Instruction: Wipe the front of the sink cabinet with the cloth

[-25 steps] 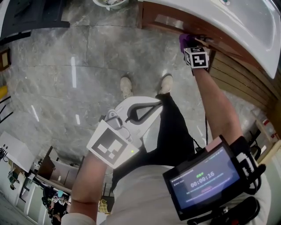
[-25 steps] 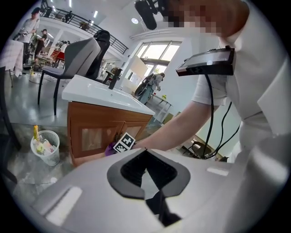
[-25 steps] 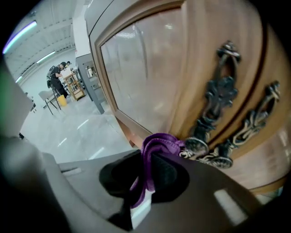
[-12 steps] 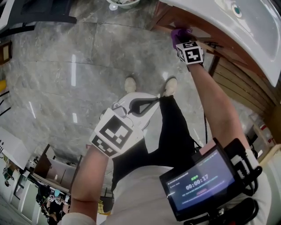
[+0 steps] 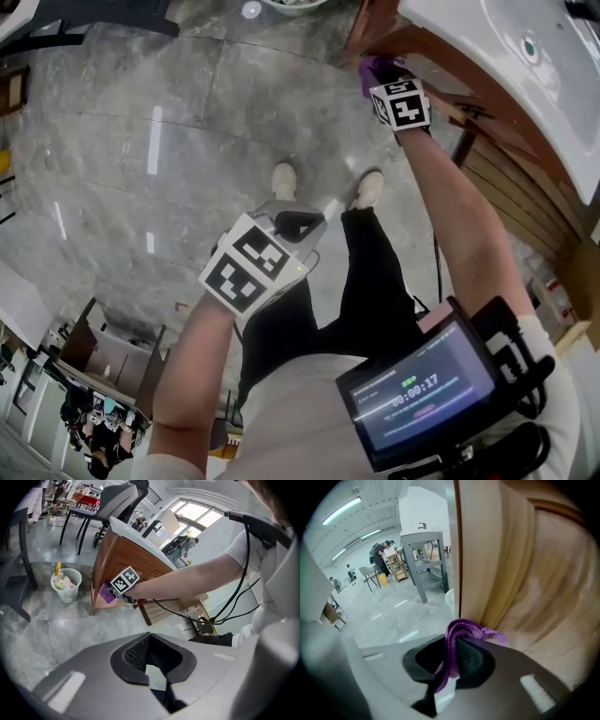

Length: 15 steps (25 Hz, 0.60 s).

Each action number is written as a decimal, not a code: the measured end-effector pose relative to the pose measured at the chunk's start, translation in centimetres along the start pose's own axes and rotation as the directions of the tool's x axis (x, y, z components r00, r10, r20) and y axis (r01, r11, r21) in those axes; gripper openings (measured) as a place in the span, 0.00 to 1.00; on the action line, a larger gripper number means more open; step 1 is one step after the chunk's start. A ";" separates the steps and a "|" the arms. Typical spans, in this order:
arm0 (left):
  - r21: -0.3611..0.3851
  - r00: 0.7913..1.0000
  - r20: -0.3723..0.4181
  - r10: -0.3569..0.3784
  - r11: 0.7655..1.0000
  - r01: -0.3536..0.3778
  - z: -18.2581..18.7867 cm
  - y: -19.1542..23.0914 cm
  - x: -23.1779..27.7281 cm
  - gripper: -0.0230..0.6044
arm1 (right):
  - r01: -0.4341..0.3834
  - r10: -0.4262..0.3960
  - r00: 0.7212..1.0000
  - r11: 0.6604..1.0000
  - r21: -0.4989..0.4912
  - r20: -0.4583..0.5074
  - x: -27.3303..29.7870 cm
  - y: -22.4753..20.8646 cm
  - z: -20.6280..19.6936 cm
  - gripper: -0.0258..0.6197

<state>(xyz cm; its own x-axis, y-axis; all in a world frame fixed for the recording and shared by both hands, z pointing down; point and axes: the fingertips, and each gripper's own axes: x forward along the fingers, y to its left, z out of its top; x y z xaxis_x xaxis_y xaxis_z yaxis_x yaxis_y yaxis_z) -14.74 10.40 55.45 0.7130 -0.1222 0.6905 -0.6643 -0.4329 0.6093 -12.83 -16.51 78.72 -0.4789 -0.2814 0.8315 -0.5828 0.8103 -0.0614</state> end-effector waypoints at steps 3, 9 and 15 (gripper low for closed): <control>-0.015 1.000 0.007 0.004 1.000 -0.004 -0.6 0.5 -0.7 0.04 | -0.004 0.004 1.000 1.000 -0.014 -0.003 0.4 0.8 0.9 0.13; -0.024 0.999 0.032 0.012 1.000 -0.012 -1.3 1.2 -2.5 0.05 | -0.019 0.019 1.000 0.998 -0.056 0.007 1.1 2.8 3.2 0.13; -0.024 0.999 0.050 0.016 1.000 -0.015 -2.0 1.1 -3.9 0.04 | -0.043 0.045 0.999 0.997 -0.062 0.026 0.4 5.2 4.9 0.13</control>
<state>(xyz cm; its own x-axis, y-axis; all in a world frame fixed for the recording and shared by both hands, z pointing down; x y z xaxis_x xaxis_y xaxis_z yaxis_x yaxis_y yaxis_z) -18.74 12.21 54.21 0.7124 -0.1735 0.6800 -0.6801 -0.4095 0.6081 -19.23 -14.89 76.03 -0.5211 -0.2579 0.8136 -0.5200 0.8518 -0.0630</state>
